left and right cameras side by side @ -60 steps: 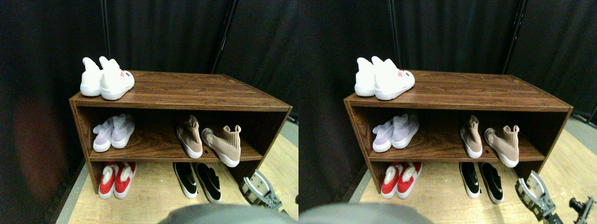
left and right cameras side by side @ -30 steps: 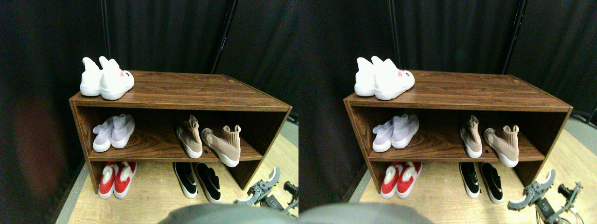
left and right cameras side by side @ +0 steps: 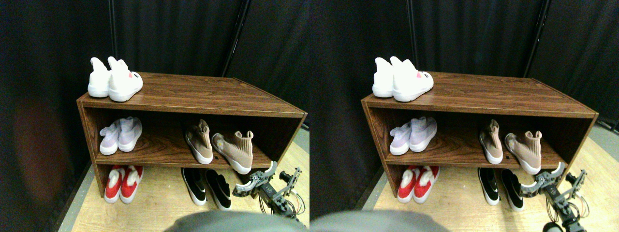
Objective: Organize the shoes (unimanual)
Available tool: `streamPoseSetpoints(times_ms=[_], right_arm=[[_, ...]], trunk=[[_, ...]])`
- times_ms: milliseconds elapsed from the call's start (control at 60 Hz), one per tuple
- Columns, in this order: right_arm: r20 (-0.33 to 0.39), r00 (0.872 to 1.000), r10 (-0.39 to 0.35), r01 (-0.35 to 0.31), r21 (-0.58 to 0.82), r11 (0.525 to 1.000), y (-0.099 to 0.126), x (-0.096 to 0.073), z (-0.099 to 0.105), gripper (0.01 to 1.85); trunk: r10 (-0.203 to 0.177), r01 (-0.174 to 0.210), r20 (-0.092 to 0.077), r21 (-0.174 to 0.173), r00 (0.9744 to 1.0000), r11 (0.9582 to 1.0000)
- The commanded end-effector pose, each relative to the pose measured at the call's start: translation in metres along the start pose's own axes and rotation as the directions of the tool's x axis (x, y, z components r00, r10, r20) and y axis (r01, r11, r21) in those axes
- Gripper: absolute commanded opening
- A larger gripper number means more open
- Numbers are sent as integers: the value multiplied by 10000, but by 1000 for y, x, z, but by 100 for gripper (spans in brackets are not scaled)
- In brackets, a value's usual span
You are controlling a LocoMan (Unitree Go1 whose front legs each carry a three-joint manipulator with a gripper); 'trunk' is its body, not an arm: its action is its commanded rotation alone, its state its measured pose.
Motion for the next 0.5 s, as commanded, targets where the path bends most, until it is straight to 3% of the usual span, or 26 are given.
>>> streamPoseSetpoints(times_ms=[17, 500], right_arm=[[217, 9998, -46, 48, -76, 10000, -3, 8, 2, 185], [347, 9965, -756, 740, 443, 9963, -15, 38, -6, 175]], trunk=[[167, -172, -246, -194, 9996, 9997], [372, -381, -291, -313, 9989, 9988]])
